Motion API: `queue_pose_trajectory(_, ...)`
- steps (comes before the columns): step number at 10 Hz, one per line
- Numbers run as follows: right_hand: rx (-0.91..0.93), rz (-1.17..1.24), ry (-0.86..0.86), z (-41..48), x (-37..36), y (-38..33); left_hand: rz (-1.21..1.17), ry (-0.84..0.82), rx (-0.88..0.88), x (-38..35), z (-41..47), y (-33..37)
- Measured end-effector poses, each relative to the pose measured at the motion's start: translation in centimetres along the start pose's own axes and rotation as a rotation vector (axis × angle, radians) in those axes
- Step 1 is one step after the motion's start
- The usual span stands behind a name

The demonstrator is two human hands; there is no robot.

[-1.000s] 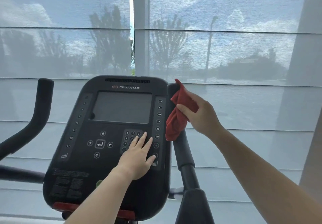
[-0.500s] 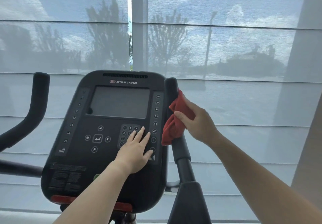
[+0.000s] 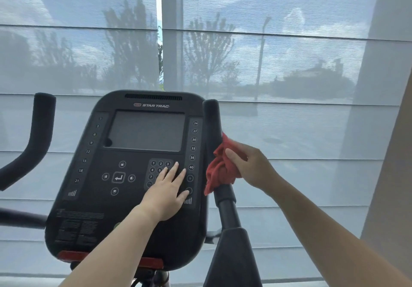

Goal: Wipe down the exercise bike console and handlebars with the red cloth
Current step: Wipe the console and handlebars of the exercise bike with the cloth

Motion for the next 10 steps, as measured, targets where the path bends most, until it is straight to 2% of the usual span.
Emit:
queue_pose_trajectory(2,-0.064,0.036,-0.06,-1.4,-1.1,1.7,0.02,-0.003,-0.001,-0.3,0.2,0.1)
queue_pose_trajectory(3,-0.052,-0.03,-0.121,-2.3,-0.3,1.9,0.008,-0.008,0.005,-0.4,0.4,0.2)
queue_pose_trajectory(4,0.01,-0.063,-0.049,-2.0,0.5,1.0,0.013,-0.013,0.003,-0.3,0.4,0.3)
queue_pose_trajectory(5,0.05,-0.13,-0.066,-2.2,-1.4,0.0,0.017,-0.016,0.001,-0.2,0.1,0.2)
queue_pose_trajectory(7,0.078,-0.351,-0.263,-3.8,-2.3,0.4,0.011,-0.022,0.005,-0.2,-0.2,0.4)
queue_pose_trajectory(8,0.102,-0.294,-0.295,-4.2,-1.6,0.1,0.015,-0.022,0.002,-0.2,-0.1,0.4)
queue_pose_trajectory(9,0.055,-0.088,-0.22,-3.5,-0.2,0.5,0.013,-0.024,0.0,-0.2,-0.1,0.3)
queue_pose_trajectory(10,0.038,-0.016,-0.079,-2.1,0.8,0.7,0.007,-0.026,0.001,-0.2,-0.1,0.2)
Point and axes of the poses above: each hand's wrist, its own z-axis towards the middle knuckle, its own x-axis out of the back of the hand, y = z × x, the point moved 7 cm from there along z, towards the middle knuckle, and after that the axes turned 1 degree about x, right-handed, at the moved point
